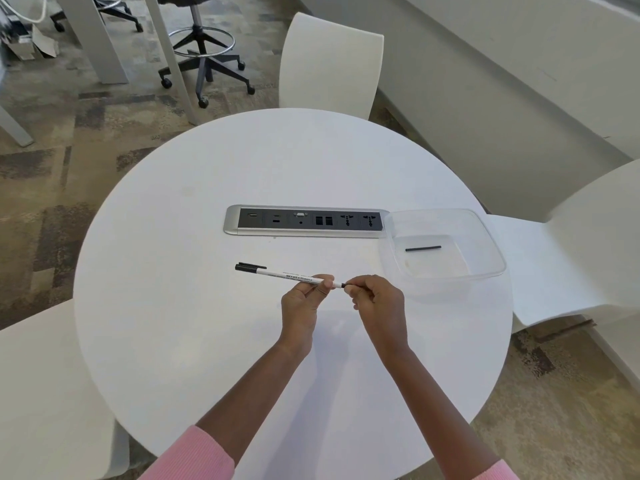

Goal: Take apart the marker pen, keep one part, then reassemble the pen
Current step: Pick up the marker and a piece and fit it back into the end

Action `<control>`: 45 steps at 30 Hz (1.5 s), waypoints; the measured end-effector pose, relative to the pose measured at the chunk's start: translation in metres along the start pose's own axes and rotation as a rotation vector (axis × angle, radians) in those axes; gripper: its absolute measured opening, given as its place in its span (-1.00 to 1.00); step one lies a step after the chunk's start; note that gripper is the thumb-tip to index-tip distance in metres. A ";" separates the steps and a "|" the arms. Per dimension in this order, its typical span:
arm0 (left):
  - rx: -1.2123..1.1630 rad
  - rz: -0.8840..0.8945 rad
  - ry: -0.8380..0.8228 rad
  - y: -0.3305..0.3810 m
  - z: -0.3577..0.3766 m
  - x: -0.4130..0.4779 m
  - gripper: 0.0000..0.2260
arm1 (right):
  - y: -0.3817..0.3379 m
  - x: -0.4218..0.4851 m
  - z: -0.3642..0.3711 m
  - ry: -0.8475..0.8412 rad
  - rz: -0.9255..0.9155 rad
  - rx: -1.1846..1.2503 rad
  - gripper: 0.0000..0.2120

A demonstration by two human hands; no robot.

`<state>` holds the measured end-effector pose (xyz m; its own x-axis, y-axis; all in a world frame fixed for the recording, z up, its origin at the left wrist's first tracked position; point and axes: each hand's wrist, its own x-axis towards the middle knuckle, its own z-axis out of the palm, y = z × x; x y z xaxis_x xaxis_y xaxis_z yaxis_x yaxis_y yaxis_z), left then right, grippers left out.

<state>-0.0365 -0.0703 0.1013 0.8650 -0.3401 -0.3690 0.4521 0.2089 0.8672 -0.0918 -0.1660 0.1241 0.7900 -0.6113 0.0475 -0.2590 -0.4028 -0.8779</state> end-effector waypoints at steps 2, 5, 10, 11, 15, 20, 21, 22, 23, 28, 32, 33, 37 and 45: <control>0.006 -0.001 0.015 0.001 0.000 0.001 -0.90 | -0.001 0.002 -0.002 -0.032 0.075 0.023 -0.87; 0.049 0.006 0.024 0.002 0.001 0.003 -0.88 | -0.004 0.005 -0.003 -0.079 0.183 0.034 -0.83; 0.107 -0.003 0.006 0.001 -0.001 0.004 -0.85 | -0.009 0.015 -0.010 -0.239 0.429 0.185 -0.75; 0.106 -0.005 0.002 0.001 -0.001 0.004 -0.85 | -0.010 0.016 -0.013 -0.275 0.481 0.245 -0.75; 0.092 -0.003 -0.008 0.006 0.001 0.005 -0.88 | -0.008 0.014 -0.015 -0.319 0.479 0.372 -0.78; 0.023 0.021 -0.004 0.007 0.003 0.005 -0.89 | 0.002 0.003 -0.010 -0.100 0.099 0.020 -0.89; 0.021 0.021 -0.013 0.007 0.003 0.004 -0.90 | 0.002 0.001 -0.010 -0.081 0.017 -0.042 -0.89; 0.019 0.020 -0.020 0.007 0.003 0.004 -0.91 | 0.003 0.000 -0.009 -0.073 -0.060 -0.102 -0.89; 0.017 0.020 -0.023 0.007 0.003 0.003 -0.91 | 0.003 0.000 -0.009 -0.068 -0.122 -0.153 -0.90; 0.002 0.021 -0.002 0.006 0.003 0.000 -0.91 | 0.006 0.000 -0.003 -0.021 -0.242 -0.258 -0.89; 0.015 0.037 -0.011 0.004 0.004 -0.004 -0.92 | 0.003 -0.001 -0.002 -0.027 -0.225 -0.272 -0.90; 0.017 0.040 -0.009 0.004 0.004 -0.005 -0.92 | 0.002 -0.001 -0.002 -0.032 -0.207 -0.260 -0.89; 0.019 0.030 0.014 0.003 0.005 -0.006 -0.89 | -0.006 0.001 -0.004 -0.098 -0.081 -0.236 -0.85; 0.074 0.052 -0.035 0.002 0.004 -0.007 -0.86 | -0.016 0.003 -0.007 -0.261 0.175 -0.098 -0.80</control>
<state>-0.0423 -0.0709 0.1066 0.8781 -0.3625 -0.3123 0.3886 0.1594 0.9075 -0.0892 -0.1666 0.1415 0.8414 -0.4866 -0.2349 -0.4455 -0.3786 -0.8113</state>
